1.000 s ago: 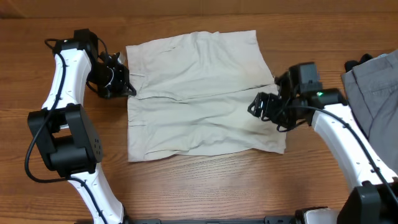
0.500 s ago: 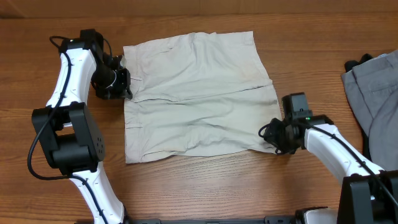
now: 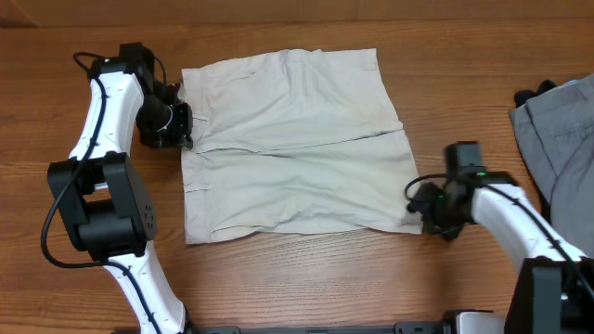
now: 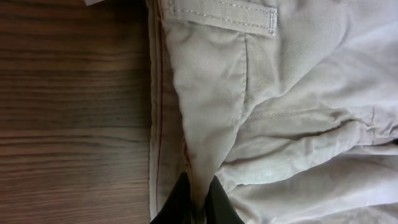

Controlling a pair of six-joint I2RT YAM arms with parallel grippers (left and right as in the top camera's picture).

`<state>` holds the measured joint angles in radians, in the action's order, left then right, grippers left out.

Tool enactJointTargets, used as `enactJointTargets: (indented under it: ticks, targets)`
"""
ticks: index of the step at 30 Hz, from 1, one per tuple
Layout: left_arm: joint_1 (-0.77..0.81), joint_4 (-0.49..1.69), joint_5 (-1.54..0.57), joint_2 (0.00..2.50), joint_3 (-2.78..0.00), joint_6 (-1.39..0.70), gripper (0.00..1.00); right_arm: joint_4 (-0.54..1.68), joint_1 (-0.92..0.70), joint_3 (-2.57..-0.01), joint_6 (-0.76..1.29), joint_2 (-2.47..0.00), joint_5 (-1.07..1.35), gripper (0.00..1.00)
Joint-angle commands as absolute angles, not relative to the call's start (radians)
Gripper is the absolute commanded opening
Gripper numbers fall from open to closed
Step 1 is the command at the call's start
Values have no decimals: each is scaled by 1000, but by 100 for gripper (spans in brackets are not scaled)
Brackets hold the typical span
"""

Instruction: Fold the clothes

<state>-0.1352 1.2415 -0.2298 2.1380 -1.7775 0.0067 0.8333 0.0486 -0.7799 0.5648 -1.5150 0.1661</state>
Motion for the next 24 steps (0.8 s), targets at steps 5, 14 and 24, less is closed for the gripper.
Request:
enactJointTargets:
  ticks: [5, 14, 24]
  targets:
    - [-143, 1222, -210, 2153, -1794, 27, 4, 902, 137, -818, 470, -1489, 343, 61]
    - [-144, 1222, -210, 2153, -1794, 27, 6, 883, 124, -728, 550, -1489, 375, 51]
    - [-144, 1222, -210, 2153, -1794, 27, 6, 727, 125, -606, 599, -1489, 411, 19]
